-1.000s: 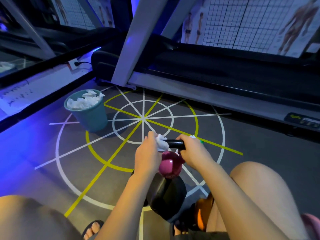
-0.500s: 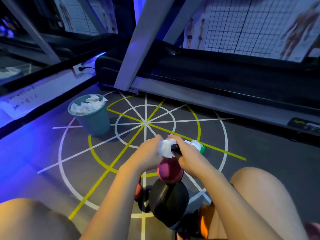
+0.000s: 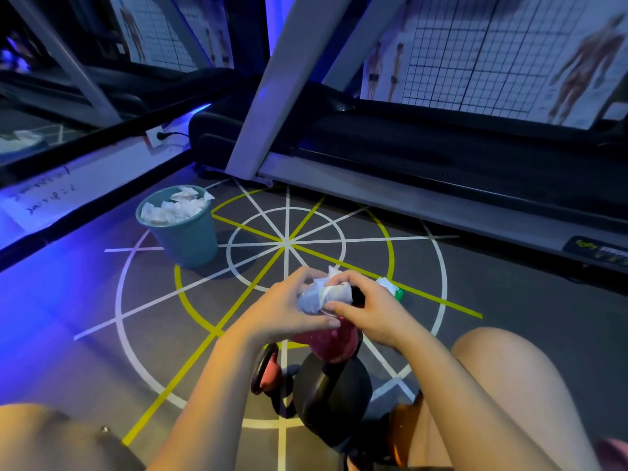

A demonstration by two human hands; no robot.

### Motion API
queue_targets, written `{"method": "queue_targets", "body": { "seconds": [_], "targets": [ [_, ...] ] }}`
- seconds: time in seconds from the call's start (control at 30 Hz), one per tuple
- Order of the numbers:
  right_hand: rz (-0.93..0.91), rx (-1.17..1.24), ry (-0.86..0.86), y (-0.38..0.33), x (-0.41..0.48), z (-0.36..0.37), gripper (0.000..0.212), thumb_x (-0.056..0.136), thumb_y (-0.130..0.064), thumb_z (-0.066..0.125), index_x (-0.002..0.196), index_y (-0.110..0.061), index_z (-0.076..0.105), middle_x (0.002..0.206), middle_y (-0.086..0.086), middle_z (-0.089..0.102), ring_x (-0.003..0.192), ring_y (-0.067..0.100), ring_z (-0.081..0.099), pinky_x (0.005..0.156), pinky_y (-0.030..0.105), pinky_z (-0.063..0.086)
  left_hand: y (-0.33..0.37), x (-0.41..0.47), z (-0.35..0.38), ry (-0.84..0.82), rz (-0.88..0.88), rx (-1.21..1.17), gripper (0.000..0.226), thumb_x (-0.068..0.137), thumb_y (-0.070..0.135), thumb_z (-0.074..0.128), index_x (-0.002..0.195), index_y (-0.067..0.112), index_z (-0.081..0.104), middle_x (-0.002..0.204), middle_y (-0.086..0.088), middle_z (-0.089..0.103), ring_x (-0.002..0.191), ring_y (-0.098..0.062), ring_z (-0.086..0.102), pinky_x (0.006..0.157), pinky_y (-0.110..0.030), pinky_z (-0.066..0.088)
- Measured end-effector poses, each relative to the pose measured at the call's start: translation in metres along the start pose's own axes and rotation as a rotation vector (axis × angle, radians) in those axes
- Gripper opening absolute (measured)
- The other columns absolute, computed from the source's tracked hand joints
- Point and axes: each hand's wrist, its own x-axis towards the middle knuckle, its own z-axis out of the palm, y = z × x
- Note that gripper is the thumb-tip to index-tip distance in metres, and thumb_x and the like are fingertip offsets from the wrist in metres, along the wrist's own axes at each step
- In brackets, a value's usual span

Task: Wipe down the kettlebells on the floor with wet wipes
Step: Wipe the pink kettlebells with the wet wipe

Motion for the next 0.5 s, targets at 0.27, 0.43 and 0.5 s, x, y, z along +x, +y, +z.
{"method": "queue_targets", "body": {
  "seconds": [0.27,0.43,0.5],
  "targets": [
    [0.039,0.267,-0.143,0.003,-0.008,-0.008,0.021,0.087,-0.022,0.075,0.108,-0.024,0.071,0.104,-0.011,0.071,0.097,0.005,0.067,0.080,0.020,0.052,-0.017,-0.015,-0.001,0.034,-0.232,-0.675,0.069,0.084,0.081,0.047,0.109,0.022,0.073,0.072,-0.013,0.066,0.065,-0.025,0.063,0.062,-0.031,0.044],
    [0.197,0.123,0.065,0.018,-0.006,-0.014,0.011,0.094,-0.022,0.068,0.088,-0.015,0.073,0.084,0.008,0.071,0.073,0.016,0.064,0.062,0.015,0.048,-0.010,-0.014,0.018,-0.149,-0.272,-0.839,0.094,0.082,0.086,0.049,0.124,0.003,0.059,0.108,-0.030,0.059,0.089,-0.041,0.062,0.081,-0.046,0.053],
    [0.357,-0.248,0.127,0.032,-0.005,-0.014,0.022,0.095,-0.013,0.058,0.073,-0.012,0.058,0.077,0.009,0.060,0.062,0.016,0.051,0.046,0.017,0.037,-0.009,-0.015,0.023,-0.137,-0.265,-0.834,0.088,0.082,0.086,0.048,0.119,0.007,0.061,0.090,-0.027,0.060,0.073,-0.037,0.061,0.069,-0.042,0.052]
  ]
}}
